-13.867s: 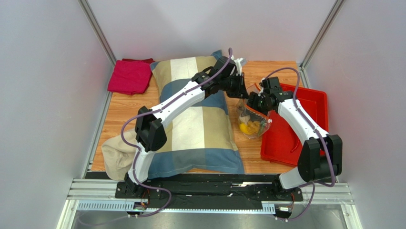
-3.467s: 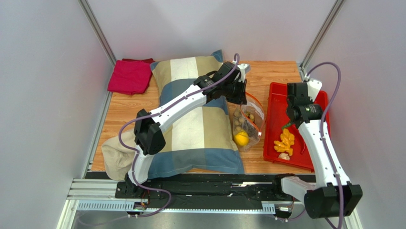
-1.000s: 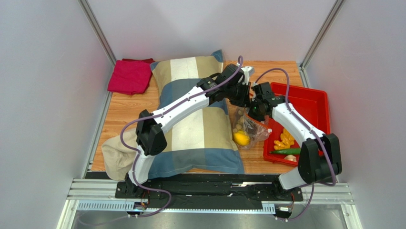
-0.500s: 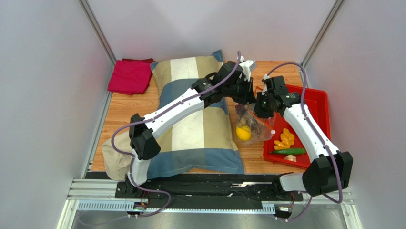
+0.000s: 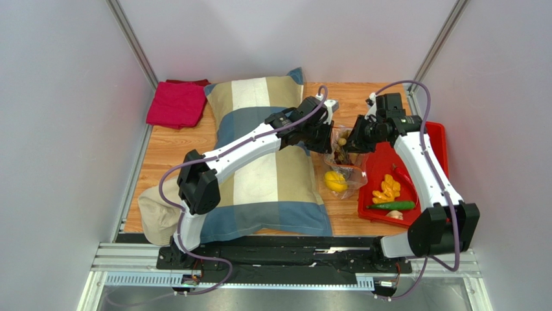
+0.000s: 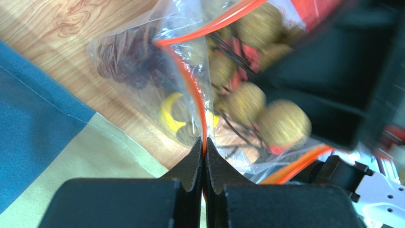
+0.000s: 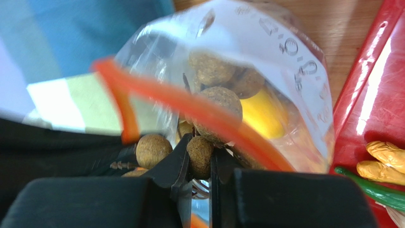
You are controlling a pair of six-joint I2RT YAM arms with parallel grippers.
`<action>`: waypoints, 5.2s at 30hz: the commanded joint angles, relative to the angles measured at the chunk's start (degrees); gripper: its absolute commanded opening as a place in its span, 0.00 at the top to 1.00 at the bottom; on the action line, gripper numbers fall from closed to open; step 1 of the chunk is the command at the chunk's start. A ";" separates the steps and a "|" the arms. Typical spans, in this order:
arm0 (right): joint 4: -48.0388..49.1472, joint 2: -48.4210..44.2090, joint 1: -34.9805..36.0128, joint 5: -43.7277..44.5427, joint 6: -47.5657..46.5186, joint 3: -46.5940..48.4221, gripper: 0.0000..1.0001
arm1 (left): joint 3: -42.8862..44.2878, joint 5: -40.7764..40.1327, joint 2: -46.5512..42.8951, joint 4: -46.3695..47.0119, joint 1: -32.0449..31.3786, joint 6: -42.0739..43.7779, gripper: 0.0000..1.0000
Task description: Open the zip-top bag and remove the fake food
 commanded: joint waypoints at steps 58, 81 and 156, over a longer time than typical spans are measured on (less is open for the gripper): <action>1.89 -1.76 12.06 15.70 -0.43 -3.70 0.85 | 6.73 -0.43 0.12 -2.13 0.07 3.04 1.00; 17.71 10.19 13.82 15.35 -0.08 -19.54 0.35 | 1.36 -1.93 1.35 -1.52 0.15 1.10 1.00; 0.42 -13.27 -0.24 17.43 5.73 9.64 1.00 | 3.21 -4.13 0.47 -2.22 0.68 1.10 1.00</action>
